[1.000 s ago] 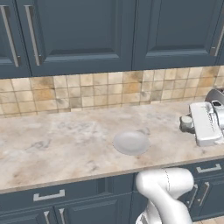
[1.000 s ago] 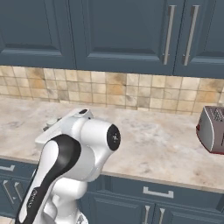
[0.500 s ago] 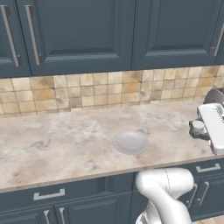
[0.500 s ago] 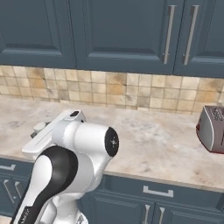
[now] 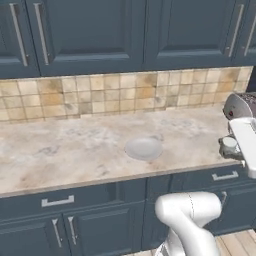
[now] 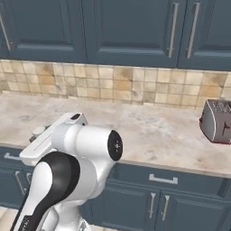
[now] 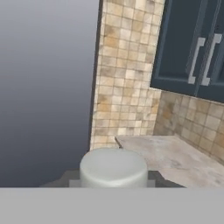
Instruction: Pick up the marshmallow and place it in the cup of hot chocolate on the dining counter.
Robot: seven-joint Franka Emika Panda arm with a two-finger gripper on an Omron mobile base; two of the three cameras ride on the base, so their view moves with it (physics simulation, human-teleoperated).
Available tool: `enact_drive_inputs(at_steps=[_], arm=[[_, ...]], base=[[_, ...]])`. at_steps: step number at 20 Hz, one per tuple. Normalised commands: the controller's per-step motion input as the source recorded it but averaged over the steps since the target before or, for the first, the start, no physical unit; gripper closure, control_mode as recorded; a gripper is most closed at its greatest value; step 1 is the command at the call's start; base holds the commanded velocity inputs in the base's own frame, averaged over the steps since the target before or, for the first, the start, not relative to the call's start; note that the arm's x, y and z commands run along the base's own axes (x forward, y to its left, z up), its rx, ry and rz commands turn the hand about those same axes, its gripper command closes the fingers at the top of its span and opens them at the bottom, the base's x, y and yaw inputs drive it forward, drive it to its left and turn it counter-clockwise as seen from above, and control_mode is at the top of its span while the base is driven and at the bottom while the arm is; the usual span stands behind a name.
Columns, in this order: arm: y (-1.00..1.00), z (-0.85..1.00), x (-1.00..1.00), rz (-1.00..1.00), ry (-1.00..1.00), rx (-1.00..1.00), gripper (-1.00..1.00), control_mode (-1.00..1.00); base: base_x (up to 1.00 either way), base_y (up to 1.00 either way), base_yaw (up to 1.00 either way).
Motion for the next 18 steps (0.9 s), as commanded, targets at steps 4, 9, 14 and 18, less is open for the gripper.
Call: enact_drive_inputs(at_steps=[4,9,14,18], arm=[[0.0,0.0,0.0,0.0,0.0,0.0,1.0,1.0],[0.0,0.0,0.0,0.0,0.0,0.0,1.0,1.0],[0.0,0.0,0.0,0.0,0.0,0.0,1.0,1.0],[0.0,0.0,0.0,0.0,0.0,0.0,1.0,1.0]], base=[[-0.88,0.82,0.13],[-0.18,0.49,0.89],[0.0,0.0,1.0],[0.0,0.0,1.0]])
